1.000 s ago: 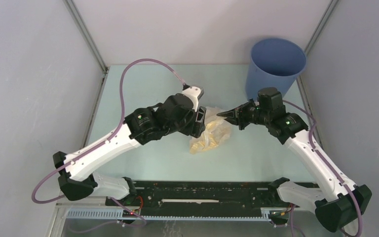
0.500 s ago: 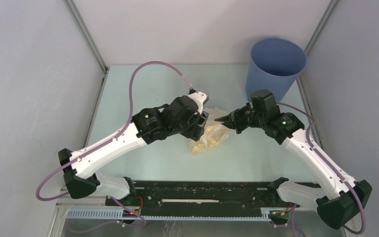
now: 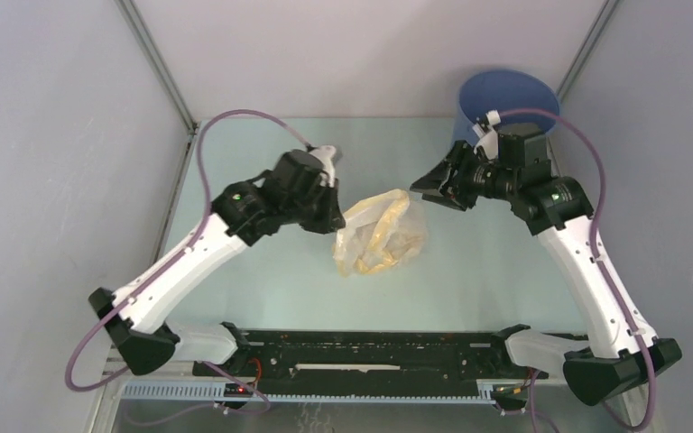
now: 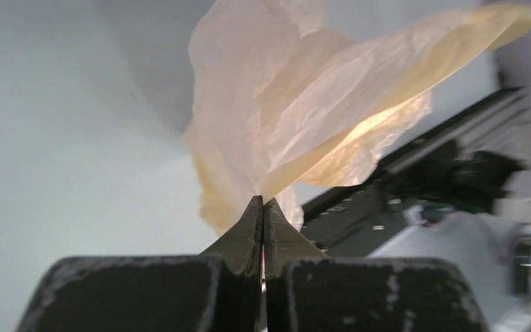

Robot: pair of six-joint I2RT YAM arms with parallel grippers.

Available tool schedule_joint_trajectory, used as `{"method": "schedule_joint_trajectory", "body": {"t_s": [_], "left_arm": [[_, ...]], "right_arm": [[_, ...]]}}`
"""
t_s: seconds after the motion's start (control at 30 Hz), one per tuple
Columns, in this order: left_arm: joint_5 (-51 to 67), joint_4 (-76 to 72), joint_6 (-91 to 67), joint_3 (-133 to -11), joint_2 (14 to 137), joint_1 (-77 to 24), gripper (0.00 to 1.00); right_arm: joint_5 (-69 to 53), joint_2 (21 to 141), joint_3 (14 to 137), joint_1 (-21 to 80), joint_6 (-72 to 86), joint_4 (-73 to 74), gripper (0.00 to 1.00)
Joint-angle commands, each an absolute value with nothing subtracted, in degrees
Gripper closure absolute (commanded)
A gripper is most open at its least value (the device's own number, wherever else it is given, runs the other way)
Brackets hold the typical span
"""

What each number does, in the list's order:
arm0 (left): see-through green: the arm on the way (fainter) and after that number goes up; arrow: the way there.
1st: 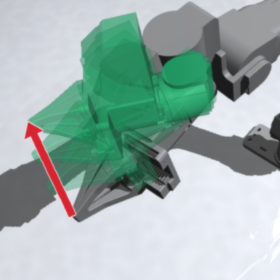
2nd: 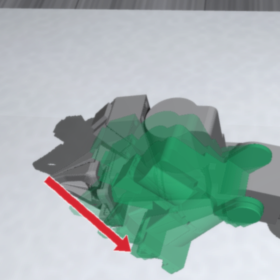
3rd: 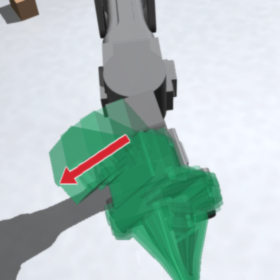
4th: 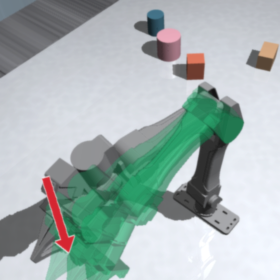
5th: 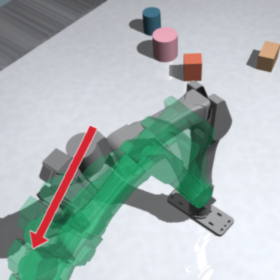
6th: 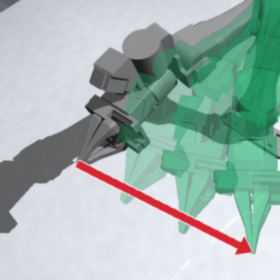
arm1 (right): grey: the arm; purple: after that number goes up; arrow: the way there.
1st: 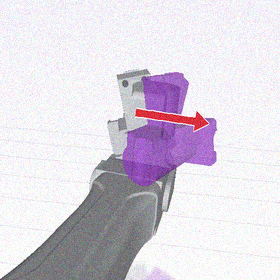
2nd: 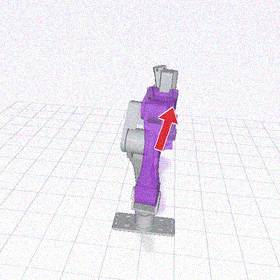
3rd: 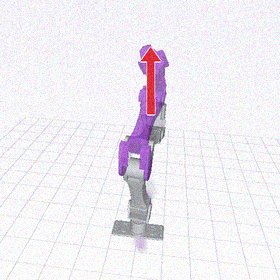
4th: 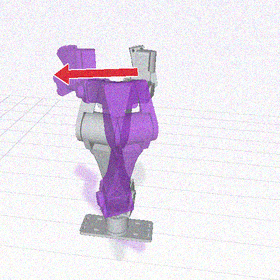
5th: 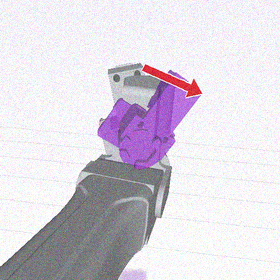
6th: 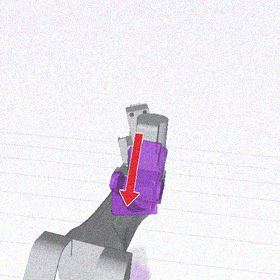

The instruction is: Put the trash bags into the trash bin

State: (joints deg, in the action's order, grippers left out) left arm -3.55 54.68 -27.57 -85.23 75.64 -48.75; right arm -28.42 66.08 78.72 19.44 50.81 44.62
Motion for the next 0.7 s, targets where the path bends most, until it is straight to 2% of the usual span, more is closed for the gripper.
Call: {"method": "schedule_joint_trajectory", "body": {"t_s": [0.0,0.17,0.4,0.53,0.67], "left_arm": [[14.4,47.5,-41.0,-81.3,68.6,-40.8,1.0],[20.5,41.7,-49.4,-80.1,67.5,-36.1,1.0],[25.9,34.5,-59.5,-77.6,66.7,-33.2,1.0],[28.6,27.8,-66.2,-75.2,65.6,-32.5,1.0],[30.4,21.7,-72.0,-73.8,64.6,-32.0,1.0]], "right_arm": [[-28.5,66.1,85.4,21.5,22.5,57.4,0.43],[-27.8,60.1,75.9,29.1,17.8,52.2,0.35],[-25.5,55.2,64.0,35.5,17.9,41.8,0.07],[-23.2,51.7,56.7,37.8,21.7,31.9,0.03],[-24.1,50.7,51.0,38.3,24.9,20.0,0.04]]}}
